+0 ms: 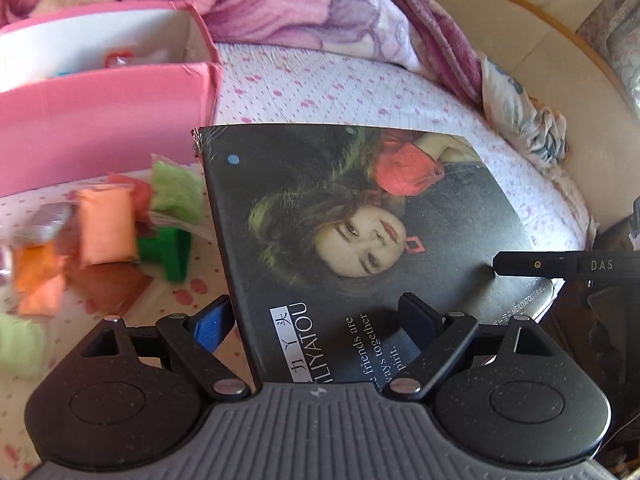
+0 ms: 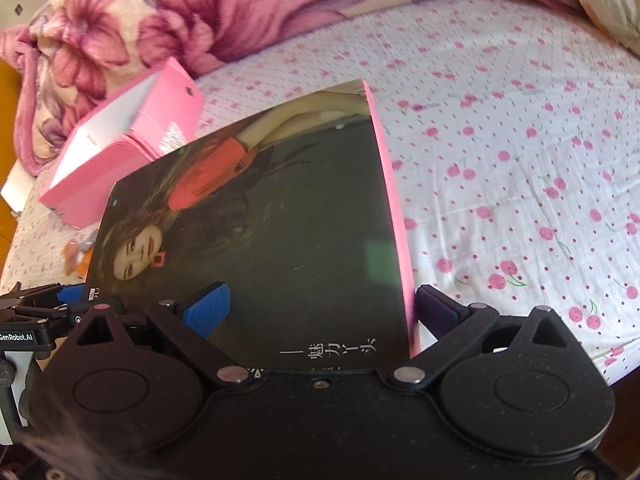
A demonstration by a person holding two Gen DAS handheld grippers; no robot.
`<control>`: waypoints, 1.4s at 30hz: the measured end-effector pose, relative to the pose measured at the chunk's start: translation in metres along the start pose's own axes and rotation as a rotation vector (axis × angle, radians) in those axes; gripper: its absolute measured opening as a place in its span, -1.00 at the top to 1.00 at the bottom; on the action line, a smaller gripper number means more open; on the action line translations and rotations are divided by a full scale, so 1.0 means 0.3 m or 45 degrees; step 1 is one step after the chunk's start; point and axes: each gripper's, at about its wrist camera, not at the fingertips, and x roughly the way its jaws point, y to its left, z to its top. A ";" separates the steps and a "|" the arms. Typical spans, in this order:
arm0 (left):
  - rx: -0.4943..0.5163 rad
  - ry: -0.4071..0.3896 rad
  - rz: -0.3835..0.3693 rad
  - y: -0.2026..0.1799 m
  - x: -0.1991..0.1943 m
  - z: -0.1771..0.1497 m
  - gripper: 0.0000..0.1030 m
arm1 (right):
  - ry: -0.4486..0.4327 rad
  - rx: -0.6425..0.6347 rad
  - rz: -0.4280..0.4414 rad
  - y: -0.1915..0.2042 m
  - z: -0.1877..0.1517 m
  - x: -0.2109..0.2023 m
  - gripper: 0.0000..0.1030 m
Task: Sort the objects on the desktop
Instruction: 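Lift the black book with both tools and carry it over the pink box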
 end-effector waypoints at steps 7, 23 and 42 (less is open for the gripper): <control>-0.017 -0.046 0.039 0.055 -0.167 -0.021 -0.72 | -0.033 -0.035 0.070 0.153 -0.036 -0.033 -0.96; -0.003 -0.164 0.151 0.303 -0.490 0.037 -0.72 | -0.097 -0.171 0.229 0.572 0.009 -0.030 -0.97; -0.046 -0.241 0.201 0.600 -0.526 0.364 -0.72 | -0.144 -0.212 0.259 0.815 0.330 0.193 -0.97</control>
